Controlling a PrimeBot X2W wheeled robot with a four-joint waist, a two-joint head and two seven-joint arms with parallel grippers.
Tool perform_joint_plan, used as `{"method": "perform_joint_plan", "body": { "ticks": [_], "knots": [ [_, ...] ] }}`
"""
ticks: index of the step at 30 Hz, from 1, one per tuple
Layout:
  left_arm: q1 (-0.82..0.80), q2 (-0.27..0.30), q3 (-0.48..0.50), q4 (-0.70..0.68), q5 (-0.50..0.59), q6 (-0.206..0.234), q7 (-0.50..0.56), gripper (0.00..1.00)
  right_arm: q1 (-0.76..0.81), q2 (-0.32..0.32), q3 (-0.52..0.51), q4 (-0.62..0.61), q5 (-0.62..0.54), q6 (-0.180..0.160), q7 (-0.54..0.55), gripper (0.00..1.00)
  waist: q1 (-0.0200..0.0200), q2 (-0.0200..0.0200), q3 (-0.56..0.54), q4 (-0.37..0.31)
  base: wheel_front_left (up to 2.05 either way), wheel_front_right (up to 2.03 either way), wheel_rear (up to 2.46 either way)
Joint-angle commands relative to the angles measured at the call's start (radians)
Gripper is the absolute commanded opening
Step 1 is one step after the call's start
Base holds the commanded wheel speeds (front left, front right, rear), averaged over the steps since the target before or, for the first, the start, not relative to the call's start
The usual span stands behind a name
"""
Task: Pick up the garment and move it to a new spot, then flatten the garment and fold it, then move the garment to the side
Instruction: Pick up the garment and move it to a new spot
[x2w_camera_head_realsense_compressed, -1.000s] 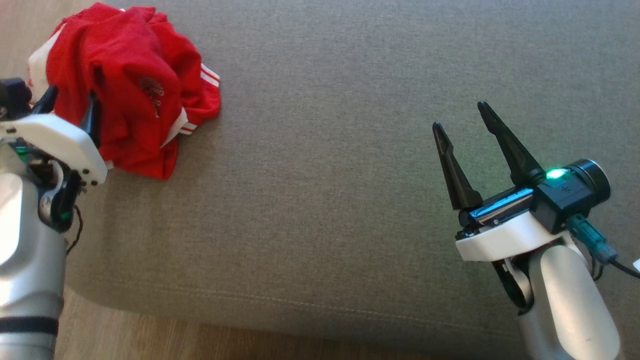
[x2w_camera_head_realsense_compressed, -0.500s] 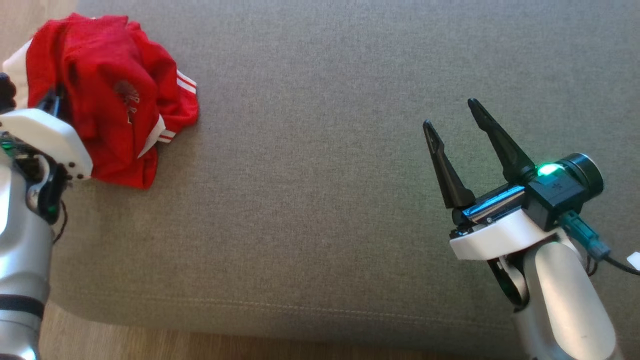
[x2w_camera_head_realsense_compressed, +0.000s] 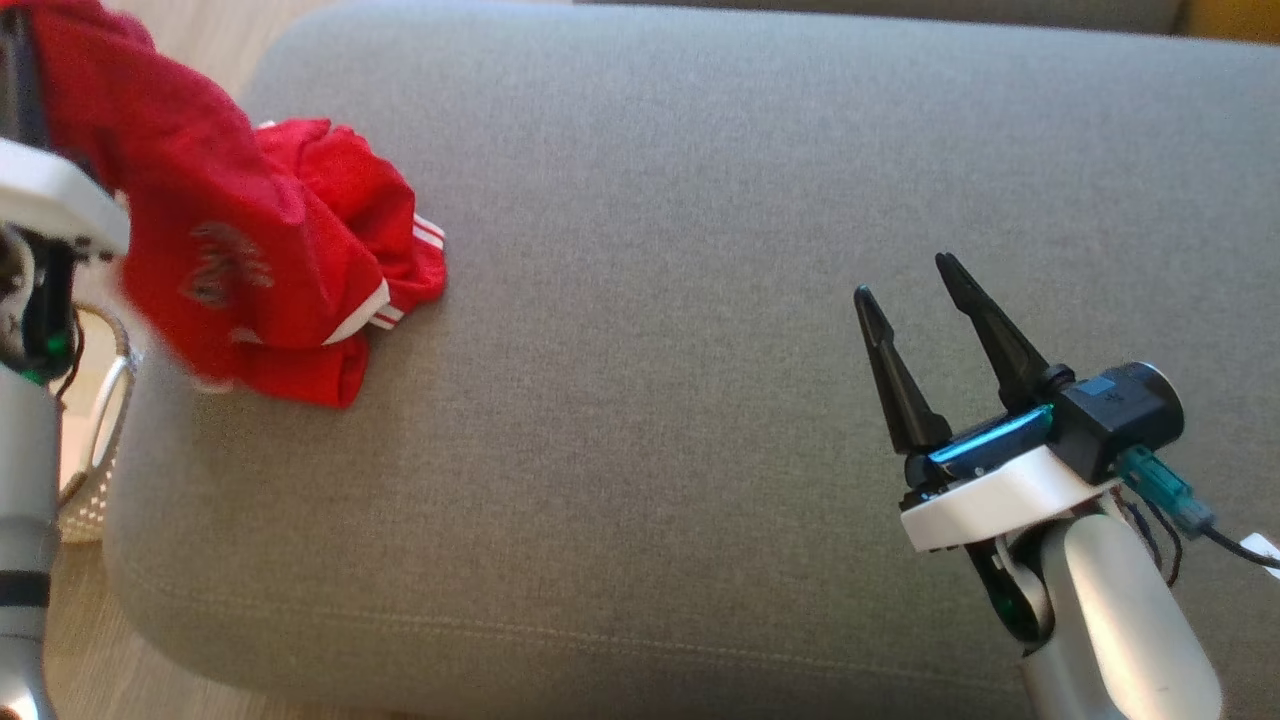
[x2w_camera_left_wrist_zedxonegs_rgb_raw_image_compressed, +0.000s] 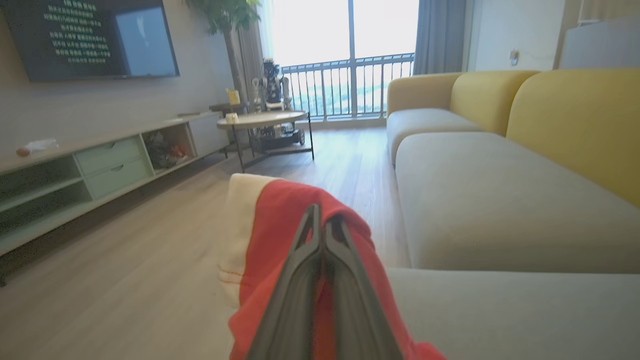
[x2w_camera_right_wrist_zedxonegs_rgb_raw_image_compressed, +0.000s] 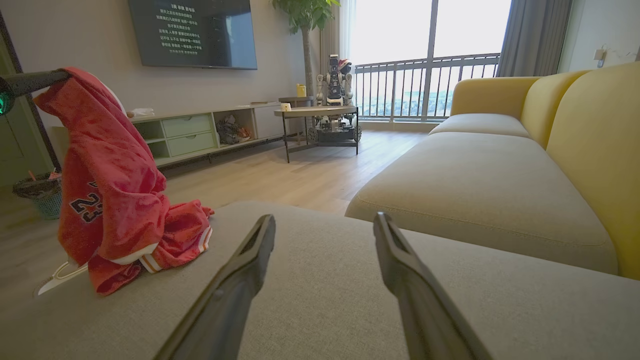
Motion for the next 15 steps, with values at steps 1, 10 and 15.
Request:
{"method": "perform_joint_plan", "body": {
  "ticks": [1,10,15],
  "knots": [
    [-0.028,0.049,0.035,-0.091,-0.009,0.01,-0.002,0.0,-0.015,0.004,0.025,-0.024,0.013,0.0,-0.012,1.0,0.0001,0.0,-0.029,0.0,0.0,0.0,0.0],
    [0.039,-0.019,-0.019,-0.39,-0.039,0.03,0.12,0.0,-0.027,0.004,0.028,-0.008,0.041,0.0,-0.017,1.0,0.0001,0.0,-0.07,-0.071,0.0,0.0,0.0],
    [0.05,-0.085,-0.066,-0.534,-0.058,0.051,0.179,0.0,-0.051,0.004,0.018,-0.026,0.051,0.0,-0.018,1.0,0.0001,0.0,-0.063,-0.159,0.0,0.0,0.0]
  ]
}}
